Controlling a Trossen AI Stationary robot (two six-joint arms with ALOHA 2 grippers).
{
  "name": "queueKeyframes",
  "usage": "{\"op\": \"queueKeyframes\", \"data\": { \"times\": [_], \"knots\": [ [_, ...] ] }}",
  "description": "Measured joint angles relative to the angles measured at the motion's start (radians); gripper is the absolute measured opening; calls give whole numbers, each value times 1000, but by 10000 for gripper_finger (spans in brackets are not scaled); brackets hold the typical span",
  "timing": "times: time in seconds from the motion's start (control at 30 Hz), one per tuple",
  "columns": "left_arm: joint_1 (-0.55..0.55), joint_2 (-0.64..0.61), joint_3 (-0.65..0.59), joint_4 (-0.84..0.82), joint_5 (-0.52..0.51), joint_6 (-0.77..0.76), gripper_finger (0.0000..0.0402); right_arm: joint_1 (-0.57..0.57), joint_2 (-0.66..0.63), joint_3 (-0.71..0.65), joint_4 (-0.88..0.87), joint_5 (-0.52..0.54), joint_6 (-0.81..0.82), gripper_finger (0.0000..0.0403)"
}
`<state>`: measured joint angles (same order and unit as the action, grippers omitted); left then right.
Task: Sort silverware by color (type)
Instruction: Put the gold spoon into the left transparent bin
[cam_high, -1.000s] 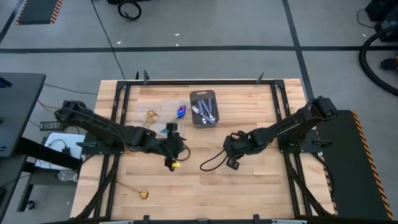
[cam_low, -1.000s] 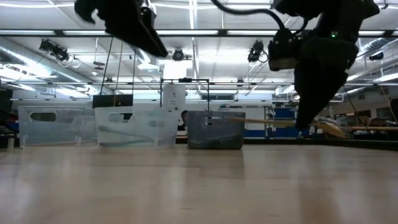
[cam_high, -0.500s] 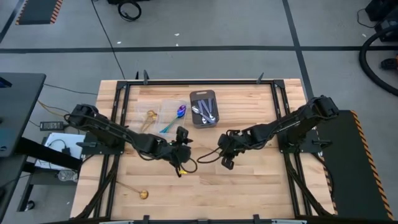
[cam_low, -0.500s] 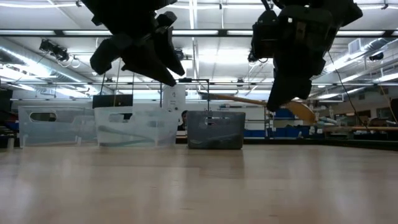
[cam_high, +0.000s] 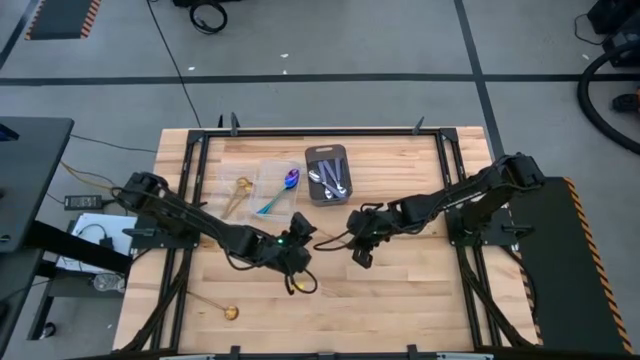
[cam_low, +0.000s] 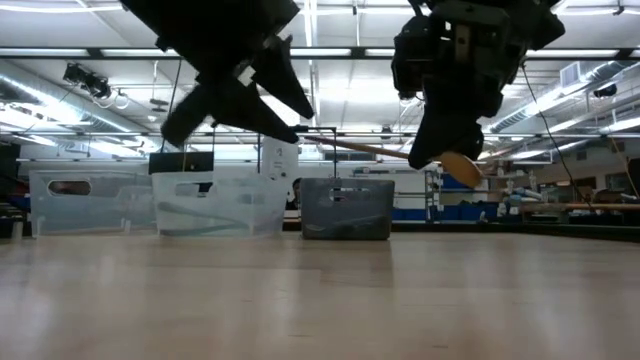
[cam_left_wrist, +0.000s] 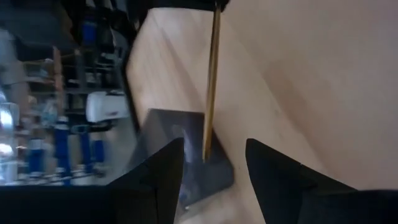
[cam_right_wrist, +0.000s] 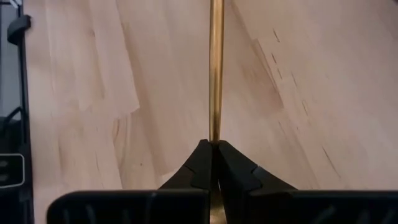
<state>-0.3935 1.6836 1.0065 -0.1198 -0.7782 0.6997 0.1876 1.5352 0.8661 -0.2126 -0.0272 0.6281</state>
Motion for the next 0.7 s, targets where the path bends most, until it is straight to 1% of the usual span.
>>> {"op": "queueKeyframes", "data": {
  "times": [0.13,0.2,0.4,0.53,0.7],
  "knots": [
    [6,38,10,51,-67,94,181,-7,0,0,7,0,3,20],
    [13,51,14,70,-76,121,181,-8,0,0,17,-1,4,20],
    [33,53,13,74,-80,129,177,-8,0,0,50,-11,5,20],
    [33,53,13,76,-77,180,162,-8,0,0,78,-28,-1,20],
    [33,53,13,85,-74,187,131,-9,0,1,85,-29,-2,20]
  ]
}}
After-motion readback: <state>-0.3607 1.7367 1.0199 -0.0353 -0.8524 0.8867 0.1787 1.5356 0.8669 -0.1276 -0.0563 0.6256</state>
